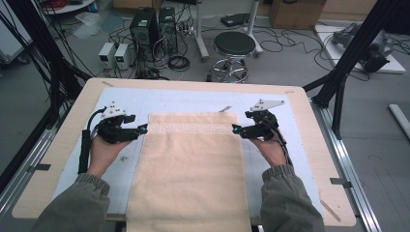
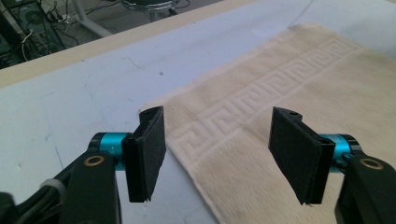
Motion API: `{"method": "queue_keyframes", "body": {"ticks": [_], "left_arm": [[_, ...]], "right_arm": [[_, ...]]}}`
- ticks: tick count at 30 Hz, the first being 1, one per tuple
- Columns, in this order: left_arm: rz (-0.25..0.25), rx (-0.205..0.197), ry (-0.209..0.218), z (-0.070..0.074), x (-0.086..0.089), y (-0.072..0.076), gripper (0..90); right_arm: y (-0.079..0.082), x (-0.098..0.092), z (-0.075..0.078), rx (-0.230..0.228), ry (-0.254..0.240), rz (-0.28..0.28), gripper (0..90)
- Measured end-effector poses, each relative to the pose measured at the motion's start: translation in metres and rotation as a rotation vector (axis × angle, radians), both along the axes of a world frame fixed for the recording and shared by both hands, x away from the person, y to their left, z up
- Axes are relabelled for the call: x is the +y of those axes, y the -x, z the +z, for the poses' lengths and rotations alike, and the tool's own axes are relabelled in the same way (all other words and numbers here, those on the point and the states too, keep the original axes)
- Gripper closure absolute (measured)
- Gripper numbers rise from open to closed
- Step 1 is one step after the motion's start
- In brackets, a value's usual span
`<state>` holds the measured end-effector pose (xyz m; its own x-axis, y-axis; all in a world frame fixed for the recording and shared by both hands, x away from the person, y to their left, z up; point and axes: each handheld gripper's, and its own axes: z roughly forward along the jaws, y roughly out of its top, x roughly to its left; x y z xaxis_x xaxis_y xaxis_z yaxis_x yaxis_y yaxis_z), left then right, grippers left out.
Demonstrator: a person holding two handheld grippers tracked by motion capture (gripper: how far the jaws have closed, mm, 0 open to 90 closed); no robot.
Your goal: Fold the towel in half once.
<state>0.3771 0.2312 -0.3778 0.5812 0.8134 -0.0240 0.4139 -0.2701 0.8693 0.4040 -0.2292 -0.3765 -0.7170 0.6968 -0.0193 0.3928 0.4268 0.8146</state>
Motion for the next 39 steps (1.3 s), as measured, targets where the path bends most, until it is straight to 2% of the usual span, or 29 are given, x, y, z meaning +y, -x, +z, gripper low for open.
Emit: {"method": "queue_keyframes", "body": {"ticks": [3, 6, 9, 12, 14, 17, 19, 24, 26, 29, 31, 33, 36, 39], "left_arm": [[0.005, 0.042, -0.001, -0.012, 0.000, -0.013, 38.9], [-0.011, 0.088, -0.025, -0.026, -0.003, -0.022, 39.4], [-0.031, 0.102, -0.038, -0.035, -0.008, -0.028, 41.1], [-0.034, 0.097, -0.084, -0.046, -0.016, -0.032, 41.8], [-0.039, 0.116, -0.105, -0.052, -0.019, -0.034, 43.1], [-0.044, 0.145, -0.116, -0.059, -0.021, -0.037, 45.1], [-0.040, 0.149, -0.130, -0.063, -0.023, -0.037, 45.5], [0.033, 0.134, -0.179, -0.061, -0.028, -0.036, 61.8], [0.039, 0.131, -0.197, -0.060, -0.030, -0.035, 64.2], [0.040, 0.132, -0.201, -0.059, -0.032, -0.034, 72.2], [0.042, 0.140, -0.195, -0.059, -0.032, -0.034, 75.9], [0.039, 0.148, -0.182, -0.058, -0.030, -0.034, 78.1], [0.029, 0.161, -0.160, -0.056, -0.027, -0.034, 80.7], [0.024, 0.154, -0.138, -0.051, -0.025, -0.032, 88.2]], "right_arm": [[-0.011, 0.006, -0.018, 0.051, 0.017, 0.016, 24.4], [-0.018, 0.009, -0.031, 0.059, 0.002, 0.029, 29.8], [-0.023, 0.012, -0.041, 0.085, 0.020, 0.038, 33.3], [-0.028, 0.012, -0.050, 0.109, 0.042, 0.033, 36.2], [-0.031, 0.012, -0.056, 0.137, 0.046, 0.031, 38.7], [-0.033, 0.013, -0.064, 0.146, 0.057, 0.024, 42.2], [-0.033, 0.014, -0.066, 0.152, 0.032, 0.007, 46.4], [-0.032, 0.019, -0.065, 0.138, 0.065, -0.013, 57.4], [-0.031, 0.021, -0.064, 0.145, 0.068, -0.001, 65.4], [-0.030, 0.023, -0.063, 0.152, 0.077, 0.028, 75.6], [-0.030, 0.023, -0.062, 0.160, 0.073, 0.038, 79.0], [-0.030, 0.021, -0.061, 0.193, 0.027, 0.059, 85.4], [-0.029, 0.020, -0.057, 0.191, 0.032, 0.084, 85.8], [-0.027, 0.015, -0.049, 0.176, 0.006, 0.099, 86.1]]}}
